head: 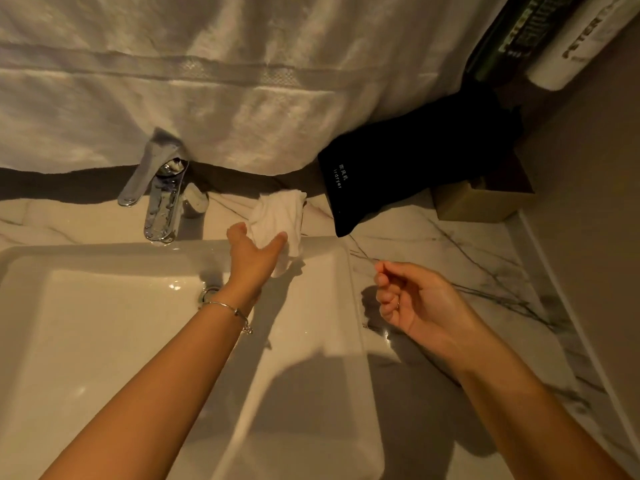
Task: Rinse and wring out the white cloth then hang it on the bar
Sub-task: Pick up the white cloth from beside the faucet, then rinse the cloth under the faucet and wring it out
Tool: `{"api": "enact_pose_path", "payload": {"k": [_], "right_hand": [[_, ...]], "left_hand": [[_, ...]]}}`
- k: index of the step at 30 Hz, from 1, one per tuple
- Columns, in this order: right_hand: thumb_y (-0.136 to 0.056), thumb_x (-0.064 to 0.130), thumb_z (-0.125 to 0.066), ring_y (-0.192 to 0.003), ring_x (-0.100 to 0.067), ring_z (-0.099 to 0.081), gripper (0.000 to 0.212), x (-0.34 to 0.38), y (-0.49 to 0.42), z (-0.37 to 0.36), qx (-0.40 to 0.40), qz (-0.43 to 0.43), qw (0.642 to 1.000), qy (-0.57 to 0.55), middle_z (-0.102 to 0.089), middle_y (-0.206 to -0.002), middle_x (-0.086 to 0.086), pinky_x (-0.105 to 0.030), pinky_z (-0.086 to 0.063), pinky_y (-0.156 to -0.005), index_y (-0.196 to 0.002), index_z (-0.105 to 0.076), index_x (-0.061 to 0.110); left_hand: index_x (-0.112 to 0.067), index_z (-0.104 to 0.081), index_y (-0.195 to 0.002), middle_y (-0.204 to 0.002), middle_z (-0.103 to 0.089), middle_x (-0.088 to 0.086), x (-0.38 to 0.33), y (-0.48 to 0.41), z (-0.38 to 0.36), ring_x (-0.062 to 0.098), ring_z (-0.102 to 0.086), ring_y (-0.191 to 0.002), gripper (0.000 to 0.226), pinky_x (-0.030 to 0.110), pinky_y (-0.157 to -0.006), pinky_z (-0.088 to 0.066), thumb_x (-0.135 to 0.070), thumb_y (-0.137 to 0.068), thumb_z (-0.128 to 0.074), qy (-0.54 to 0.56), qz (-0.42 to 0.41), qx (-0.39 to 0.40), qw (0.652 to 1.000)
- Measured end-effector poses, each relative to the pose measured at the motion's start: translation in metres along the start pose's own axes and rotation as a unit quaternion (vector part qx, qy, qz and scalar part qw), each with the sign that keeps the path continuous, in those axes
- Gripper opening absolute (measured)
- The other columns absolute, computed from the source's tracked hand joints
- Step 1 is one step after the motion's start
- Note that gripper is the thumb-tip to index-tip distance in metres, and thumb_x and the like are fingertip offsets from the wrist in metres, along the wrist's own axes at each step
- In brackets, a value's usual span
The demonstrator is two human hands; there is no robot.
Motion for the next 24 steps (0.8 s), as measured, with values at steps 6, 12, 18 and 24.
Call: {"api": "enact_pose_path", "payload": {"k": [6, 12, 18, 24], "right_hand": [[-0.088, 0.015, -0.048, -0.045, -0.006, -0.048, 0.017, -0.003, -0.014, 0.014, -0.018, -0.004, 1.000, 0.001, -0.057, -0.057, 0.004, -0.015, -0.041, -0.041, -0.077, -0.061, 0.011], [-0.089, 0.014, -0.046, -0.046, -0.006, -0.048, 0.019, -0.006, -0.014, 0.010, -0.020, -0.006, 1.000, 0.004, -0.057, -0.057, 0.004, -0.015, -0.041, -0.041, -0.077, -0.060, 0.011], [-0.089, 0.014, -0.047, -0.045, -0.006, -0.048, 0.020, -0.005, -0.001, -0.006, 0.011, -0.003, 1.000, 0.003, -0.057, -0.057, 0.003, -0.015, -0.042, -0.042, -0.077, -0.062, 0.011], [-0.084, 0.020, -0.059, -0.061, -0.008, -0.060, 0.011, -0.006, 0.018, -0.024, 0.044, 0.080, 0.987, 0.134, -0.065, -0.074, 0.002, -0.017, -0.048, -0.054, -0.089, -0.067, 0.013]], "left_hand": [[-0.017, -0.019, -0.135, -0.137, -0.035, 0.024, 0.003, -0.018, -0.027, 0.039, -0.040, -0.122, 0.079, 0.050, -0.106, -0.038, -0.025, -0.077, -0.072, -0.025, 0.004, -0.040, 0.999], [-0.013, -0.027, -0.126, -0.110, -0.045, 0.009, 0.010, -0.019, -0.013, 0.028, -0.050, -0.099, 0.062, 0.036, -0.085, -0.047, -0.015, -0.079, -0.068, -0.007, -0.042, -0.020, 0.999], [-0.018, -0.040, -0.104, -0.088, -0.049, -0.006, 0.014, 0.006, 0.014, 0.011, -0.051, -0.081, 0.049, 0.026, -0.061, -0.046, -0.012, -0.067, -0.071, 0.039, -0.030, 0.039, 0.998], [-0.034, -0.050, -0.098, -0.099, -0.054, 0.007, -0.009, 0.060, 0.063, 0.022, -0.058, -0.081, 0.049, 0.022, -0.043, -0.048, -0.015, -0.055, -0.067, -0.049, -0.079, 0.215, 0.972]]}}
Point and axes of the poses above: each hand's wrist, its own y-axis away from the middle knuckle, its own z-axis out of the back of the hand, x = y × z, the point moved 1 cm from there along -y, towards the middle knuckle
